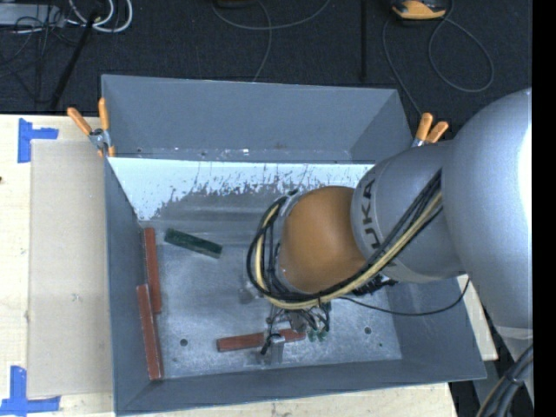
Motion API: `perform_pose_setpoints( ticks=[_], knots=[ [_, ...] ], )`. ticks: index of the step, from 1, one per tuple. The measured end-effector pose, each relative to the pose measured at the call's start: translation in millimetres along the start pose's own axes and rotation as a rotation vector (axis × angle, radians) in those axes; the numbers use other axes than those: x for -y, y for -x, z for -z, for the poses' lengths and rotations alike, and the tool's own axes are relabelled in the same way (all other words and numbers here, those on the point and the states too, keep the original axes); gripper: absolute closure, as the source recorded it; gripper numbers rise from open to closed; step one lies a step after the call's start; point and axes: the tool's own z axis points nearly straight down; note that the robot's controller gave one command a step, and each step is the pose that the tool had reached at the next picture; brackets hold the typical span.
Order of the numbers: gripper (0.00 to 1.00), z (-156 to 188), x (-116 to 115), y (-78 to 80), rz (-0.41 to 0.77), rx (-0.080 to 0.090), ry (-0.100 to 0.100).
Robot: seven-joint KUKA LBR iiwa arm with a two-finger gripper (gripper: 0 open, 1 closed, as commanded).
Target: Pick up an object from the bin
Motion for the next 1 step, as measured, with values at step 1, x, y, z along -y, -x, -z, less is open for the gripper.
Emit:
perform_pose_setpoints(
  ticks=[1],
  knots=[
    [1.00, -0.2, -0.1, -0.1, -0.001, -0.001, 0.000]
  ],
)
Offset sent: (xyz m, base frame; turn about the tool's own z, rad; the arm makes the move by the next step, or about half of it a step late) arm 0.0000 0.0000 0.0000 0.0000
